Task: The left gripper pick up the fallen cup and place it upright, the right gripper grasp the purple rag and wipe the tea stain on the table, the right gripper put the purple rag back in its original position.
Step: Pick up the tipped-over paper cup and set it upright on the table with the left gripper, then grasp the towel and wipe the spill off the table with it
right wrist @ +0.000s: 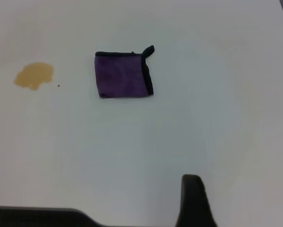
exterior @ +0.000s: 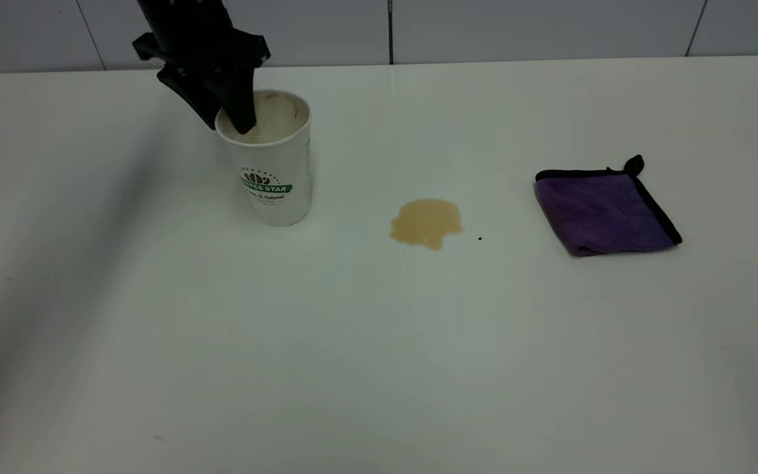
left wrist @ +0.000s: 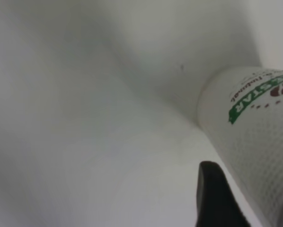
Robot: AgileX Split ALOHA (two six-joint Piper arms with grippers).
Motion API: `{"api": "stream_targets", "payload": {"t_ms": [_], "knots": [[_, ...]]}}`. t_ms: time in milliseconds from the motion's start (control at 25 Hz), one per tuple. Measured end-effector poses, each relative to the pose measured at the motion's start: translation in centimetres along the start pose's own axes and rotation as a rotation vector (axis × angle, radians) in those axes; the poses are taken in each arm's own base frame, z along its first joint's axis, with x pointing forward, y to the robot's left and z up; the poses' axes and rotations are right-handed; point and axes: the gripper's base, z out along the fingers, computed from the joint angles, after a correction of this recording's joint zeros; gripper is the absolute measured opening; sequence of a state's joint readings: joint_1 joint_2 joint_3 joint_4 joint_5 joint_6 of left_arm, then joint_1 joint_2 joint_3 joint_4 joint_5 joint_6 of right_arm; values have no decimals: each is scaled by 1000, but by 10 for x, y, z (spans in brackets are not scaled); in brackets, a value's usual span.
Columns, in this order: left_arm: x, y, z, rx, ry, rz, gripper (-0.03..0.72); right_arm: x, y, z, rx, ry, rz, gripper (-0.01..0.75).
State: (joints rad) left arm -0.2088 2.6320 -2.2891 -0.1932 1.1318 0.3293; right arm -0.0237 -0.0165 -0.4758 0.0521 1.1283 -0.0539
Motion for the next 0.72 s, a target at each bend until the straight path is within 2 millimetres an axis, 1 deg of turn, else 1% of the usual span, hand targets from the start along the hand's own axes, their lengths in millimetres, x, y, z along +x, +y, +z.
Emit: {"api": "stream_targets", "payload": {"t_ms": [80, 240, 400, 520, 560, 680, 720], "knots": [[-2, -2, -8, 1, -3, 8, 431, 0, 0, 0, 0, 0, 0, 544], [-13, -8, -26, -17, -69, 32, 435, 0, 0, 0, 0, 0, 0, 544], [-26, -17, -51, -41, -161, 56, 435, 0, 0, 0, 0, 0, 0, 544], [-32, -25, -78, -56, -238, 51, 435, 0, 0, 0, 0, 0, 0, 544], [-33, -28, -90, -62, -264, 55, 435, 0, 0, 0, 0, 0, 0, 544], [-32, -42, -131, -75, -340, 65, 435, 0, 0, 0, 0, 0, 0, 544], [-30, -50, -150, -81, -375, 67, 435, 0, 0, 0, 0, 0, 0, 544]]}}
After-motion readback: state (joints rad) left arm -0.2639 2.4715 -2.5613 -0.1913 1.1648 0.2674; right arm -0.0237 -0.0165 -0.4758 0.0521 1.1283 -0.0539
